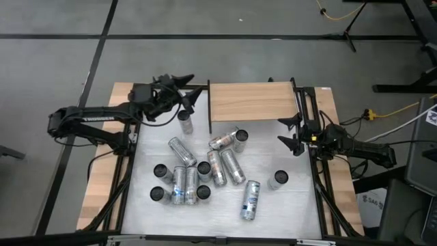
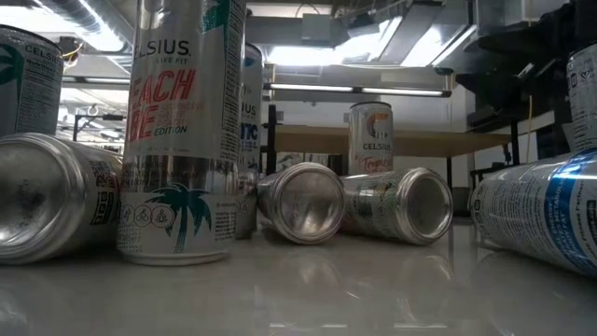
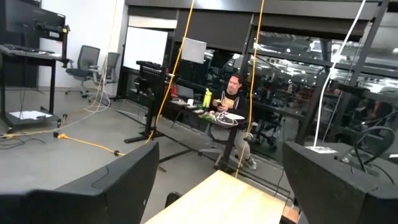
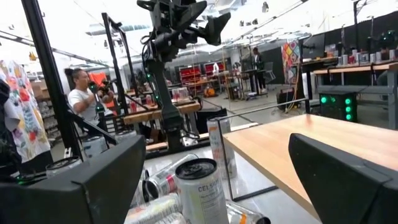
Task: Place canned beverage on shelf
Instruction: Put the orange soda can on the shelf
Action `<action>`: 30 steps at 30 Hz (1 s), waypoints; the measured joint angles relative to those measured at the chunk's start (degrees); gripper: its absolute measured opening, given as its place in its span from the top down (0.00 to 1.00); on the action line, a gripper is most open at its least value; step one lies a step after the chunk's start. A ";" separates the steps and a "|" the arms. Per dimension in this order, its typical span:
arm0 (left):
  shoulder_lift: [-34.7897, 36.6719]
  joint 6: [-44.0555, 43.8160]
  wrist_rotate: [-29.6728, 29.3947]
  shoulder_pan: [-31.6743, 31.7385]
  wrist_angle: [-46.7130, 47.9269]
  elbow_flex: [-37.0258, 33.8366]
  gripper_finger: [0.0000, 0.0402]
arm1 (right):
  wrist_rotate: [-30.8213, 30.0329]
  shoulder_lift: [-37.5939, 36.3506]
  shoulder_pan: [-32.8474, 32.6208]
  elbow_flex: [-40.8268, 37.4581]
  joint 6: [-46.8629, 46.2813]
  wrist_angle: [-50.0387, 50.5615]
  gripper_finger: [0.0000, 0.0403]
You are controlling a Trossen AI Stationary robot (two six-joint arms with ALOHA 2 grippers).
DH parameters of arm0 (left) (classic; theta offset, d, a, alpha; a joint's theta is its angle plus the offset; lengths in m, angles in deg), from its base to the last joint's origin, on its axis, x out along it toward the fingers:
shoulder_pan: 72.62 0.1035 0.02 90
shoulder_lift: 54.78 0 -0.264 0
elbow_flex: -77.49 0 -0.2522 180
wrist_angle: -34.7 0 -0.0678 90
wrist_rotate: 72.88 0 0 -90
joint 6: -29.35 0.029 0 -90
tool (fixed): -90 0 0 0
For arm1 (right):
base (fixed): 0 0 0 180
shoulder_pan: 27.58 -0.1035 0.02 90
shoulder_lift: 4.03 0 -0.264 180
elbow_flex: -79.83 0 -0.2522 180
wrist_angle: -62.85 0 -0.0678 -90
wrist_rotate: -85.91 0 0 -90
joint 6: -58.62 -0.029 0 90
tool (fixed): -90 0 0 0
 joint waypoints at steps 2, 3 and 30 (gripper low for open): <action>0.01 -0.71 0.00 0.00 -0.22 0.00 0.17 | 0.08 -0.01 0.00 0.00 0.00 -0.02 0.03; 0.05 -1.89 0.00 0.00 -0.60 0.00 0.17 | 0.10 -0.01 -0.02 0.00 0.00 0.04 0.03; 0.10 -28.58 7.12 6.54 73.29 19.73 0.17 | 0.08 -0.01 0.00 0.00 0.00 -0.14 0.03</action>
